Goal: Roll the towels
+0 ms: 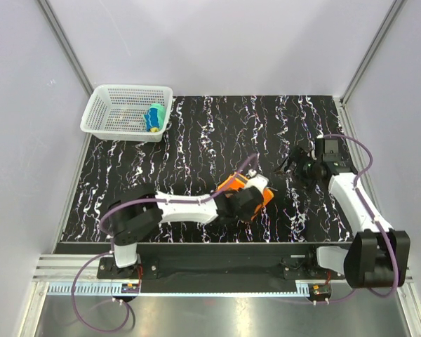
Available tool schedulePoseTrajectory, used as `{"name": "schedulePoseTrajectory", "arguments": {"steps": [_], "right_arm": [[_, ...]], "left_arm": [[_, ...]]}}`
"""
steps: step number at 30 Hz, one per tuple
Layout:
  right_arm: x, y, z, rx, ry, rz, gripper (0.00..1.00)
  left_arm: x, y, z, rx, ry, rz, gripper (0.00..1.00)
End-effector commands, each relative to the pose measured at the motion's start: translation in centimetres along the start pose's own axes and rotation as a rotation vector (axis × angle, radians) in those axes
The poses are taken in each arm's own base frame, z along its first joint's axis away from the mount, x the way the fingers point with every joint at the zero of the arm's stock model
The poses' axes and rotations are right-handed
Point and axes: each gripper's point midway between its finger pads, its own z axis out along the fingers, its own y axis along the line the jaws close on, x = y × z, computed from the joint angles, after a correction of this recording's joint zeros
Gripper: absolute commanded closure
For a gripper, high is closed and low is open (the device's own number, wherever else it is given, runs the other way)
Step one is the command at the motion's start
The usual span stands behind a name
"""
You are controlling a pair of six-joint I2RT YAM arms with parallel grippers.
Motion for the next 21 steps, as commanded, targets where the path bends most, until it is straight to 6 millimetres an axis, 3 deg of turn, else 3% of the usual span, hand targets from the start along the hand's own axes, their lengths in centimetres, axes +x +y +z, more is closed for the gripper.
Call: {"name": "schedulePoseTrajectory", "arguments": {"steps": [1, 3, 5, 9, 15, 16, 21], "right_arm": [[1.5, 1.5, -1.2, -0.122, 0.007, -0.041, 0.06], [3.4, 2.1, -1.5, -0.221, 0.040, -0.052, 0.07], [4.0, 3.2, -1.8, -0.313, 0.042, -0.069, 0.08], [6.4, 2.6, -1.4, -0.374, 0.081, -0.071, 0.08], [8.1, 1.7, 0.0, -0.406, 0.107, -0.050, 0.08], [7.8, 2.1, 0.2, -0.425, 0.090, -0.051, 0.08], [8.8, 2.7, 2.5, -0.393, 0.116, -0.083, 0.09]], "left_arm": [[-1.2, -0.1, -0.9, 0.157, 0.017, -0.201, 1.00], [-2.1, 0.0, -1.5, 0.278, 0.030, -0.314, 1.00], [-2.7, 0.4, -1.6, 0.355, 0.012, -0.378, 1.00], [-3.4, 1.0, -1.7, 0.486, 0.050, -0.466, 1.00], [-4.1, 0.9, -1.7, 0.637, 0.132, -0.574, 0.99], [-4.8, 0.7, -1.9, 0.675, 0.115, -0.583, 0.99], [-4.8, 0.4, -1.6, 0.759, 0.189, -0.665, 0.96]]}}
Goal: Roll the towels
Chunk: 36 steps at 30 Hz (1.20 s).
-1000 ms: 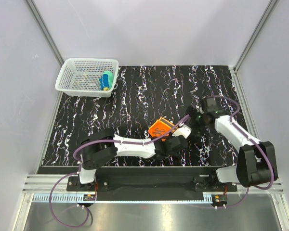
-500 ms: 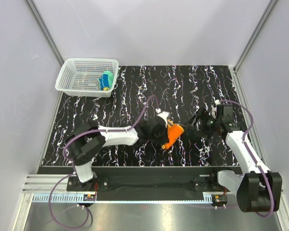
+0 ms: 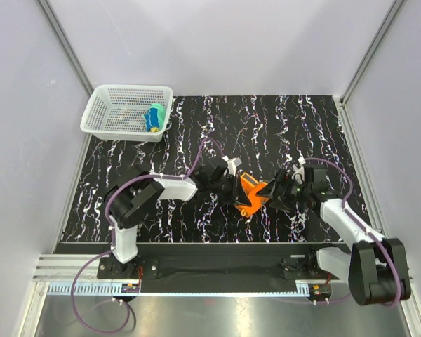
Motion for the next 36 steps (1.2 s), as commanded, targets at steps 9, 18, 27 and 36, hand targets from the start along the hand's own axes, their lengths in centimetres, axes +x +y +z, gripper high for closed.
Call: {"name": "schedulePoseTrajectory", "arguments": {"steps": [9, 18, 27, 36], "right_arm": [[0.0, 0.1, 4.4, 0.031, -0.001, -0.057, 0.11], [0.1, -1.9, 4.1, 0.125, -0.029, -0.044, 0.12], [-0.6, -3.3, 4.4, 0.209, -0.059, -0.021, 0.18], [-1.0, -4.1, 5.1, 0.262, -0.061, -0.004, 0.60]], "left_arm": [[-0.2, -2.7, 0.5, 0.253, 0.094, -0.136, 0.87], [-0.1, -1.5, 1.2, 0.252, 0.109, -0.188, 0.81], [0.0, -1.9, 0.9, 0.340, 0.113, -0.251, 0.79], [1.0, -0.7, 0.8, 0.258, 0.123, -0.222, 0.75]]}}
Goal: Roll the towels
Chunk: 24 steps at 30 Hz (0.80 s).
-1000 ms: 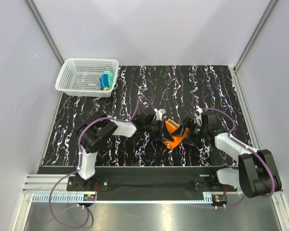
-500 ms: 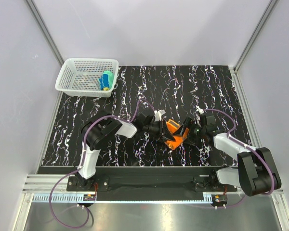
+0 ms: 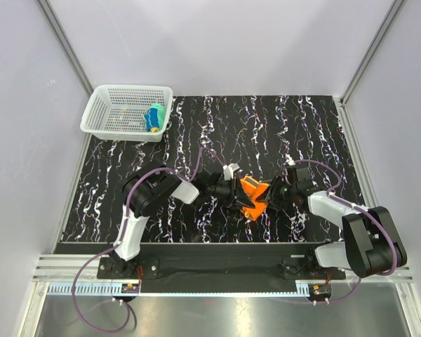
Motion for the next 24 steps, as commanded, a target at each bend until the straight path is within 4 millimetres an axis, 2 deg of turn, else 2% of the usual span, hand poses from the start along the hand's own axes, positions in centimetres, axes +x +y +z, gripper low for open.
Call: {"name": "schedulePoseTrajectory", "arguments": {"steps": [1, 3, 5, 6, 7, 8, 9, 10, 11, 12, 13, 16, 19, 20, 22, 24], "right_arm": [[-1.3, -0.9, 0.3, 0.070, -0.054, -0.009, 0.63], [-1.2, -1.0, 0.2, 0.073, -0.053, -0.006, 0.66], [-1.1, -0.9, 0.0, 0.075, -0.053, -0.006, 0.68], [-1.1, -0.9, -0.1, 0.080, -0.051, -0.007, 0.68], [-1.0, -1.1, -0.2, 0.087, -0.048, -0.003, 0.69], [-1.1, -0.8, -0.3, 0.086, -0.051, -0.005, 0.69], [-1.0, -0.9, -0.4, 0.091, -0.043, -0.004, 0.70], [-1.0, -0.9, -0.5, 0.095, -0.040, -0.007, 0.70], [-1.2, -0.6, -0.6, 0.093, -0.041, -0.006, 0.70], [-0.9, -0.7, -0.6, 0.101, -0.027, -0.007, 0.70], [-0.9, -0.7, -0.7, 0.105, -0.023, -0.007, 0.71], [-0.8, -0.5, -0.8, 0.108, -0.010, -0.008, 0.72], [-0.7, -0.3, -1.0, 0.110, -0.006, -0.008, 0.72], [-0.8, -0.4, -1.0, 0.113, -0.006, -0.008, 0.71], [-0.7, -0.3, -0.9, 0.110, 0.000, -0.006, 0.72], [-0.6, -0.3, -0.9, 0.114, 0.006, -0.006, 0.72]], "left_arm": [[0.5, -1.1, -0.8, 0.010, 0.018, 0.068, 0.75], [0.4, -1.1, -1.2, -0.016, 0.004, 0.093, 0.73], [-0.3, -1.3, -1.4, -0.056, -0.043, 0.177, 0.66], [-0.1, -0.3, -1.9, -0.135, -0.042, 0.164, 0.61], [-0.5, -1.4, -2.5, -0.162, -0.074, 0.218, 0.55], [-1.4, -0.9, -2.8, -0.249, -0.132, 0.317, 0.45], [-1.4, -0.5, -3.5, -0.342, -0.135, 0.329, 0.42], [-1.8, -1.7, -4.2, -0.376, -0.171, 0.387, 0.38], [-2.4, -1.5, -4.7, -0.458, -0.221, 0.467, 0.35], [-2.2, -1.3, -5.3, -0.522, -0.230, 0.489, 0.34], [-2.7, -2.8, -6.0, -0.543, -0.283, 0.541, 0.35], [-2.9, -4.5, -7.3, -0.686, -0.428, 0.710, 0.34], [-1.4, -6.4, -6.6, -0.741, -0.494, 0.903, 0.34], [-0.2, -7.4, -5.5, -0.735, -0.496, 1.001, 0.35], [0.7, -7.1, -4.2, -0.754, -0.485, 1.071, 0.34], [1.9, -7.7, -2.5, -0.752, -0.462, 1.156, 0.34]]}}
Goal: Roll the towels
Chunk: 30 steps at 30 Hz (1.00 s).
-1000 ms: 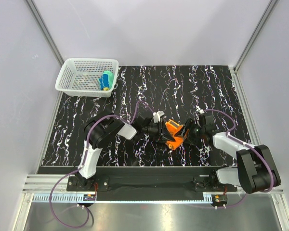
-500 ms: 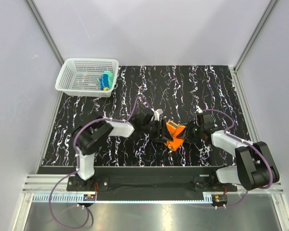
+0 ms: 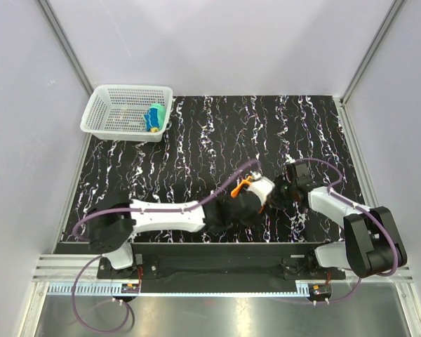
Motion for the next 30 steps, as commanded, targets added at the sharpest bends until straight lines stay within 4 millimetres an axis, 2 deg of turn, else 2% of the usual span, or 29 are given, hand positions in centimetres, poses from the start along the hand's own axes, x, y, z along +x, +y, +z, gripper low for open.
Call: {"name": "schedulePoseTrajectory", "arguments": {"steps": [1, 2, 3, 5, 6, 7, 10, 13, 14, 18, 20, 22, 23, 24, 25, 26, 28, 30], "right_arm": [[-0.4, 0.3, -0.4, 0.017, -0.007, -0.026, 0.71], [-0.4, 0.4, -0.4, 0.014, -0.006, -0.029, 0.71], [-0.3, 0.3, -0.5, 0.018, 0.000, -0.028, 0.71], [-0.2, 0.3, -0.7, 0.022, 0.003, -0.033, 0.72], [-0.2, 0.4, -0.8, 0.019, 0.003, -0.034, 0.71], [-0.1, 0.5, -0.9, 0.015, 0.007, -0.035, 0.71], [0.2, 0.5, -1.2, 0.011, 0.016, -0.037, 0.71], [0.5, 0.7, -1.7, 0.003, 0.022, -0.040, 0.71], [0.7, 0.6, -1.8, 0.005, 0.032, -0.040, 0.71], [1.2, 0.8, -2.5, -0.004, 0.049, -0.043, 0.70], [1.4, 0.8, -3.0, 0.001, 0.052, -0.047, 0.68], [0.7, 0.9, -3.6, 0.019, 0.019, -0.059, 0.41], [0.8, 0.3, -4.1, 0.061, 0.021, -0.058, 0.31], [0.0, -0.3, -4.4, 0.110, -0.016, -0.063, 0.23], [-1.0, 0.4, -5.0, 0.109, -0.047, -0.085, 0.16], [-1.1, 0.1, -5.4, 0.135, -0.045, -0.096, 0.14], [-2.9, 0.7, -6.4, 0.160, -0.096, -0.107, 0.10], [-4.0, 0.2, -7.2, 0.191, -0.121, -0.091, 0.09]], "left_arm": [[-0.7, 0.6, 1.6, -0.144, -0.058, 0.197, 0.35], [-1.0, -0.6, 1.7, -0.139, -0.072, 0.234, 0.35], [0.1, -0.7, 2.7, -0.161, -0.047, 0.265, 0.34], [0.7, -1.4, 3.4, -0.171, -0.030, 0.303, 0.34], [1.0, -1.6, 4.4, -0.181, -0.016, 0.310, 0.35], [1.3, -1.6, 4.8, -0.187, -0.006, 0.313, 0.40], [2.3, -1.1, 6.1, -0.239, 0.030, 0.330, 0.46], [3.3, -0.5, 7.1, -0.271, 0.053, 0.342, 0.58], [3.5, -0.4, 7.3, -0.276, 0.058, 0.342, 0.70], [3.8, -0.2, 7.6, -0.272, 0.060, 0.334, 0.93], [4.1, -0.1, 7.5, -0.253, 0.069, 0.328, 0.98], [3.8, -0.5, 7.3, -0.211, 0.075, 0.312, 1.00], [3.9, -0.5, 7.2, -0.197, 0.081, 0.307, 1.00], [3.7, -0.7, 6.9, -0.177, 0.082, 0.298, 1.00], [3.6, -0.6, 6.9, -0.166, 0.091, 0.281, 1.00], [3.8, -0.7, 6.8, -0.145, 0.111, 0.273, 1.00], [3.9, -0.7, 6.6, -0.105, 0.141, 0.243, 1.00], [4.1, -0.6, 6.0, -0.084, 0.167, 0.219, 1.00]]}}
